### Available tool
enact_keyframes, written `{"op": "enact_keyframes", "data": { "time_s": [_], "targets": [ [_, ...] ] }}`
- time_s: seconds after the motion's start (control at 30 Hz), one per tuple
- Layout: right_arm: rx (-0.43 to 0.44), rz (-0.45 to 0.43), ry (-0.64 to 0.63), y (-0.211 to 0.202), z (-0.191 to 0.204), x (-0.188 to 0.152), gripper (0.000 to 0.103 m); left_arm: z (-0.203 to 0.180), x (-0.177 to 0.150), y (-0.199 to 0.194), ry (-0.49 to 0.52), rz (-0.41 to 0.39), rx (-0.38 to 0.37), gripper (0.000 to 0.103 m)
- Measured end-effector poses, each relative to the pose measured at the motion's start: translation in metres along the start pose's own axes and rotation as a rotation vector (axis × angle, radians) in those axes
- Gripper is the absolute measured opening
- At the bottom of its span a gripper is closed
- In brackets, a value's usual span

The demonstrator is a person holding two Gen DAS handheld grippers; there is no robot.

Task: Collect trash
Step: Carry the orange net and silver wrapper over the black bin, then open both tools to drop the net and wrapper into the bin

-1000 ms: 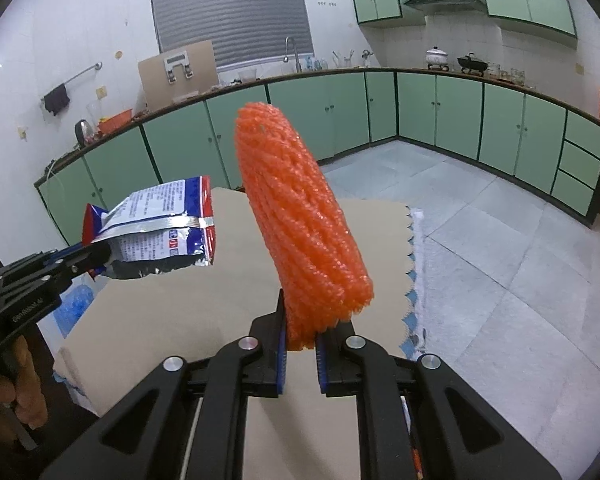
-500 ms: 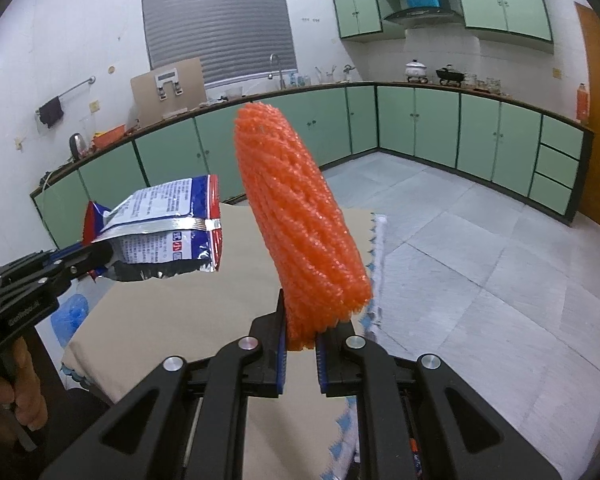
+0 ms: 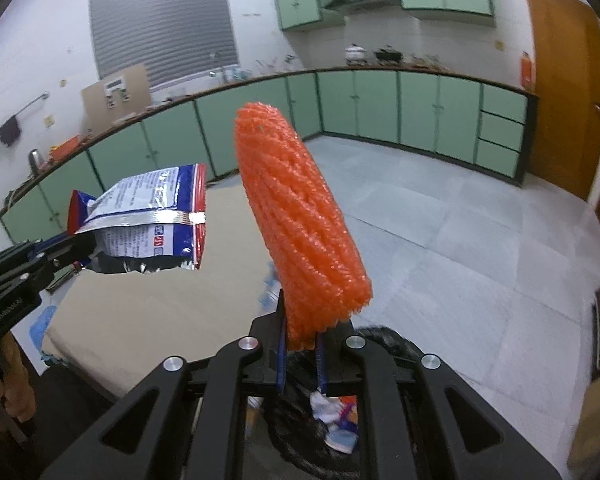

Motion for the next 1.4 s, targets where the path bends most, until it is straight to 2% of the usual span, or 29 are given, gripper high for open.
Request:
{"op": "enact_keyframes", "data": {
  "time_s": [0.2, 0.33, 0.6, 1.0, 1.07, 1.13, 1.17, 1.23, 1.27, 1.4],
  "targets": [
    [-0.067, 0.074, 0.057, -0.005, -0.042, -0.038, 0.011, -0.055, -0.033, 0.027, 0.054, 0.078, -0.088, 0.014],
    [-0.097, 0.147, 0.084, 0.005, -0.064, -0.07, 0.011, -0.079, -0.056, 0.046, 0.088, 0.134, -0.115, 0.014],
    [-0.116, 0.261, 0.129, 0.031, -0.089, -0.116, 0.011, -0.1, -0.102, 0.078, 0.149, 0.242, -0.115, 0.014],
    [-0.166, 0.392, 0.193, 0.071, -0.116, -0.156, 0.011, -0.113, -0.137, 0.132, 0.213, 0.36, -0.092, 0.016],
    [-0.165, 0.421, 0.2, 0.077, -0.117, -0.164, 0.015, -0.116, -0.143, 0.14, 0.224, 0.378, -0.091, 0.018],
    [-0.162, 0.439, 0.201, 0.079, -0.119, -0.172, 0.015, -0.117, -0.147, 0.148, 0.233, 0.389, -0.081, 0.024],
    [-0.163, 0.446, 0.199, 0.081, -0.121, -0.174, 0.019, -0.117, -0.148, 0.15, 0.234, 0.386, -0.075, 0.029],
    [-0.159, 0.465, 0.197, 0.083, -0.122, -0.18, 0.031, -0.117, -0.15, 0.155, 0.232, 0.389, -0.07, 0.03],
    [-0.163, 0.464, 0.198, 0.083, -0.123, -0.181, 0.033, -0.117, -0.152, 0.156, 0.231, 0.393, -0.069, 0.03],
    [-0.165, 0.467, 0.203, 0.085, -0.124, -0.182, 0.034, -0.116, -0.156, 0.159, 0.216, 0.399, -0.077, 0.03]
  ]
}}
Point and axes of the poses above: each gripper's, at about its wrist camera, not at the fingertips, and y roughly the way its jaws point, z to its left, x to its top, the point moved 8 cm from there along y, roughly the way its jaws point, and after that the axes turned 12 degrees about -z, right-handed, at the moved point
